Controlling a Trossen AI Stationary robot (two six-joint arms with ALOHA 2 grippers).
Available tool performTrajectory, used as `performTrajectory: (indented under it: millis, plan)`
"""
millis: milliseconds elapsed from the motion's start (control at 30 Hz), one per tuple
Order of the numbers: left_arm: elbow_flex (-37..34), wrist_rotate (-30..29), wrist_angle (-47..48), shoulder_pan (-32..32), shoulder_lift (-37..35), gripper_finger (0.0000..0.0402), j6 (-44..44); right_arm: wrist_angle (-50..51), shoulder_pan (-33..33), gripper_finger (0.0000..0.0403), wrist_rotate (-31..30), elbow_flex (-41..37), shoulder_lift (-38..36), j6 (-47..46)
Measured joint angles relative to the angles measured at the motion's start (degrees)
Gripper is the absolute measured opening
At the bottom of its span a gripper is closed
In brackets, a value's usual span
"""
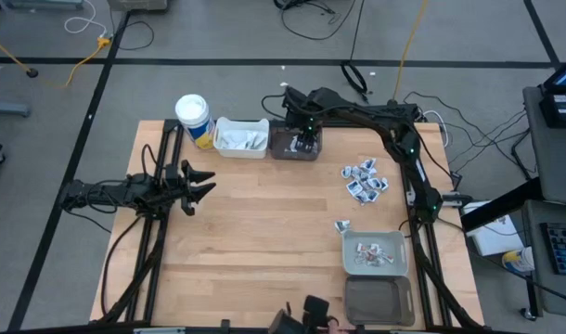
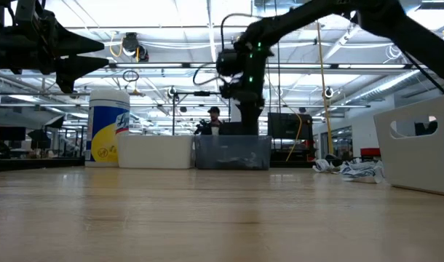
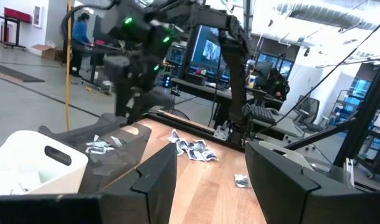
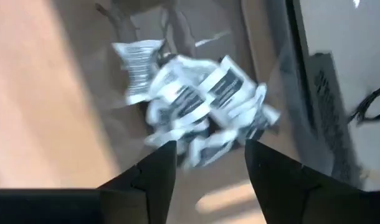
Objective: Pick & Place First Aid Supplies
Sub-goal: Put the gray towelette pack into the top black bin
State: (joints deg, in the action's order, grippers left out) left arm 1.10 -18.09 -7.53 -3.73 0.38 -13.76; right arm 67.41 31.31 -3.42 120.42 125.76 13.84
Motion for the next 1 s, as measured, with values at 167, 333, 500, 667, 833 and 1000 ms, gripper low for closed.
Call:
performTrajectory:
  millis: [167, 333, 500, 667, 833, 1000]
  plan:
    - [0.0, 0.0, 0.0, 0.0, 0.0, 0.0196, 0.0, 5.5, -2.5, 0.0182, -1.0, -2.1, -3.2, -18.2]
    - [0.0, 0.0, 0.0, 0.0, 0.0, 0.0196, 0.0, 4.0, -6.0, 0.0192, -1.1, -11.3, -10.5, -38.1]
    - [0.0, 0.0, 0.0, 0.0, 0.0, 0.0196, 0.0, 1.7, -10.9, 0.0202, -1.8, -22.8, -18.5, -53.2]
    - [0.0, 0.0, 0.0, 0.0, 0.0, 0.0196, 0.0, 1.9, -16.0, 0.0205, 1.0, -30.6, -24.7, -66.5]
    - [0.0, 0.0, 0.0, 0.0, 0.0, 0.0196, 0.0, 1.8, -21.2, 0.0205, 2.2, -36.0, -28.8, -78.7]
    - [0.0, 0.0, 0.0, 0.0, 0.0, 0.0196, 0.0, 2.4, -25.3, 0.0205, 3.8, -40.2, -31.6, -87.7]
